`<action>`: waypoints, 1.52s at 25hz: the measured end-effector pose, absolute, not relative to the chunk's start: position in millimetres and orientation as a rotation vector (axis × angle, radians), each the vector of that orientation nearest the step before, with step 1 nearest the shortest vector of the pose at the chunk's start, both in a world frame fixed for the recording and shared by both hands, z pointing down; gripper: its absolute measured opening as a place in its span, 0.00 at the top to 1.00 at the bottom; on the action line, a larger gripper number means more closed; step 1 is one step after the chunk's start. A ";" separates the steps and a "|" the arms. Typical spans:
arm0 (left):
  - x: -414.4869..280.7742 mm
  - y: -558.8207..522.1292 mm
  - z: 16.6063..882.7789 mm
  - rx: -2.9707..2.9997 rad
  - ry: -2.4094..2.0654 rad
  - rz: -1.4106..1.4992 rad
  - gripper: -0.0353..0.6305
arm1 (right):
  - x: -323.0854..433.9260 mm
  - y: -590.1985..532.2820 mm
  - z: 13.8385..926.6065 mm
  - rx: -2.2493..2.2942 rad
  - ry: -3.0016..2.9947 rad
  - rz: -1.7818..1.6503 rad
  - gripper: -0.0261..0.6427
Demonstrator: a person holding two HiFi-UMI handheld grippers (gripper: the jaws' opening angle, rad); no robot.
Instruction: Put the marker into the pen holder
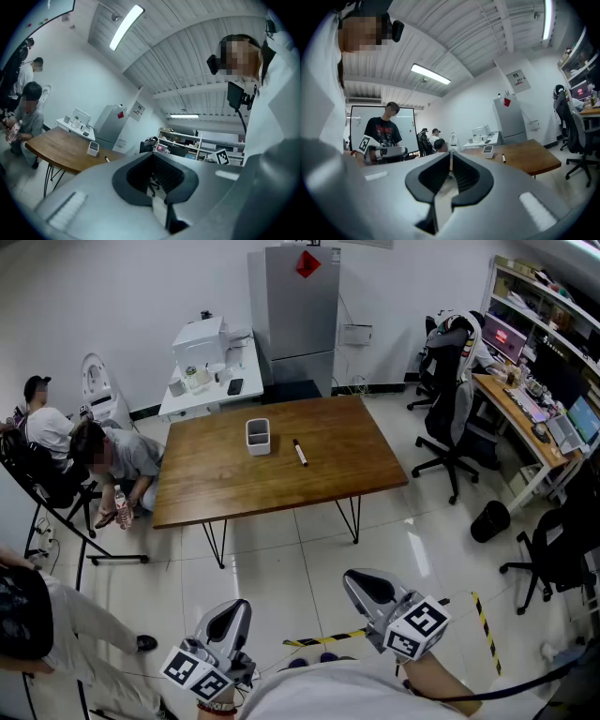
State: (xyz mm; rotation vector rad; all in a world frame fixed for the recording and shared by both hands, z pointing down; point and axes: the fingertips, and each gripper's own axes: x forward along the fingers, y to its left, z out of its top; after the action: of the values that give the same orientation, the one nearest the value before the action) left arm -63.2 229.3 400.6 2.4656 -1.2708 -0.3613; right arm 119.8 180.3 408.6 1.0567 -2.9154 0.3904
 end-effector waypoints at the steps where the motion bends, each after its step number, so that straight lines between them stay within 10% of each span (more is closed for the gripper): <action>1: -66.8 229.2 399.6 2.459 -1.266 -0.393 0.95 | 118.5 179.5 409.4 1.064 -2.917 0.405 0.95; 38: -47.5 -14.0 412.4 2.473 -1.254 -0.435 0.95 | 119.4 -47.4 449.5 0.997 -2.883 0.557 0.95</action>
State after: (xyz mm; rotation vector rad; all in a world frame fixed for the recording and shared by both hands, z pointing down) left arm -47.5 -14.0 412.4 2.4730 -1.2537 -0.4353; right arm 119.4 -47.4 449.5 0.9971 -2.8830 0.5566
